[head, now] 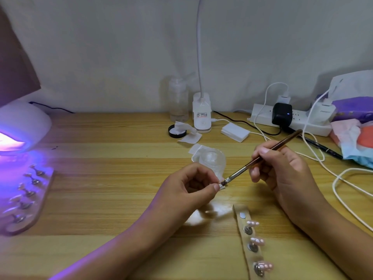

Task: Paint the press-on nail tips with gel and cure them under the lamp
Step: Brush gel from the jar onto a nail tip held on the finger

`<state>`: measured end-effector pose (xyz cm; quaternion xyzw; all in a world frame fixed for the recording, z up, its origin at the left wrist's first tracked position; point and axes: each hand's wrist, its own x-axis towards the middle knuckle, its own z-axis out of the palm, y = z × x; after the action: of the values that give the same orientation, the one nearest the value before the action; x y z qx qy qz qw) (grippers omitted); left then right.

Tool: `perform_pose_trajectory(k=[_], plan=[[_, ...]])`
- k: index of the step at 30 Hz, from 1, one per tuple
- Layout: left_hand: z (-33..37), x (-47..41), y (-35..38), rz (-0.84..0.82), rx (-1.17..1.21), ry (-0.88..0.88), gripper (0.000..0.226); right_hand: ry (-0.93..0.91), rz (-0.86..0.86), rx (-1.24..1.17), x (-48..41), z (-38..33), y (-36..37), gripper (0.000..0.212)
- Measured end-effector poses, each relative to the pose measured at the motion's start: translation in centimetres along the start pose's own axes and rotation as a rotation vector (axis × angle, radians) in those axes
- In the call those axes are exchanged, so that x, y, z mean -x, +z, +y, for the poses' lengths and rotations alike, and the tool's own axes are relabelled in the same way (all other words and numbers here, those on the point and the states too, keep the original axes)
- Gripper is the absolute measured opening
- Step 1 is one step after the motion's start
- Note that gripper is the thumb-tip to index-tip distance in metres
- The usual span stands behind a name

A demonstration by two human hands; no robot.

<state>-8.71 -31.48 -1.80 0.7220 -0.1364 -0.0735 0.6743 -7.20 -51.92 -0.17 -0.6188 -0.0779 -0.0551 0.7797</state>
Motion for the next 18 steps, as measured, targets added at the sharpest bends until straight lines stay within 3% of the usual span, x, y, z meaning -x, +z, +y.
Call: perform_pose_trajectory(k=[7,14,18], plan=[[0.09,0.02,0.05,0.006,-0.016,0.004,0.004,-0.008,0.088,0.065,-0.15,0.45,-0.21,0.009],[0.06,0.06,-0.01,-0.001,-0.024,0.002,0.007,-0.042,0.111,0.036,0.11,-0.23,0.18,0.033],[0.03,0.07,-0.04,-0.001,-0.035,0.007,0.004,-0.069,0.076,0.033,0.15,-0.27,0.41,0.032]])
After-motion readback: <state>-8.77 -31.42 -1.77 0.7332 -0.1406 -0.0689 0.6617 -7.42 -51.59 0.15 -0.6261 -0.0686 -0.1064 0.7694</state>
